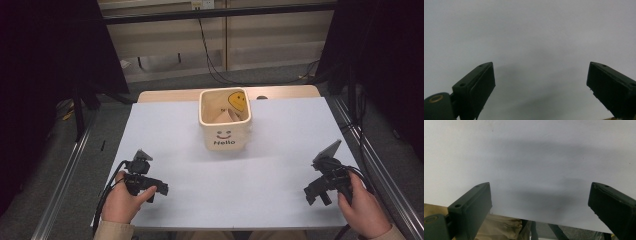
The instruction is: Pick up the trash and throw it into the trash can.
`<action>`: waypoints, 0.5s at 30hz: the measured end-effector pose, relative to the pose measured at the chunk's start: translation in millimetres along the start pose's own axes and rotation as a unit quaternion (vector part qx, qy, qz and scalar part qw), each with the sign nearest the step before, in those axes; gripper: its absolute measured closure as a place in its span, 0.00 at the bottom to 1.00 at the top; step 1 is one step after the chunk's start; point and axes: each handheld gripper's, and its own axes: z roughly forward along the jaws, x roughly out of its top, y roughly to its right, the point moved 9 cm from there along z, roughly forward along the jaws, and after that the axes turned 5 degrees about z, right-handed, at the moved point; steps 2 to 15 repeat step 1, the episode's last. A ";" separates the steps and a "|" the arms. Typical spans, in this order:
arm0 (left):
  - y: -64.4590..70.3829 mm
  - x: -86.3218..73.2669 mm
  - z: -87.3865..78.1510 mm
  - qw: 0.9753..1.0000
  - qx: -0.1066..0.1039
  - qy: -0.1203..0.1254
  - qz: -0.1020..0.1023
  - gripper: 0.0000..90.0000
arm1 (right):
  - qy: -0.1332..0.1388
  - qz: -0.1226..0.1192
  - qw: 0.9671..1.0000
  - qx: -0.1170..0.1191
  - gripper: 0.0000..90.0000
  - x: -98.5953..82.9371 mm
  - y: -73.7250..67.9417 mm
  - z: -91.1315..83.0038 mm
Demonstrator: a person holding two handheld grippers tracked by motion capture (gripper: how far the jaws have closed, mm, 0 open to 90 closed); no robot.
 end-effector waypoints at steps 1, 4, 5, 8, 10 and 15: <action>-0.4 -0.3 -0.4 1.000 0.001 -0.002 0.004 0.09 | -0.004 0.004 1.000 -0.002 0.05 -1.0 -1.0 -0.2; -0.4 -0.3 -0.4 1.000 0.001 -0.002 0.004 0.09 | -0.004 0.004 1.000 -0.002 0.05 -1.0 -1.0 -0.2; -0.4 -0.3 -0.4 1.000 0.001 -0.002 0.004 0.09 | -0.004 0.004 1.000 -0.002 0.05 -1.0 -1.0 -0.2; -0.4 -0.3 -0.4 1.000 0.001 -0.002 0.004 0.09 | -0.004 0.004 1.000 -0.002 0.05 -1.0 -1.0 -0.2; -0.4 -0.3 -0.4 1.000 0.001 -0.002 0.004 0.09 | -0.004 0.004 1.000 -0.002 0.05 -1.0 -1.0 -0.2; -0.4 -0.3 -0.4 1.000 0.001 -0.002 0.004 0.09 | -0.004 0.004 1.000 -0.002 0.05 -1.0 -1.0 -0.2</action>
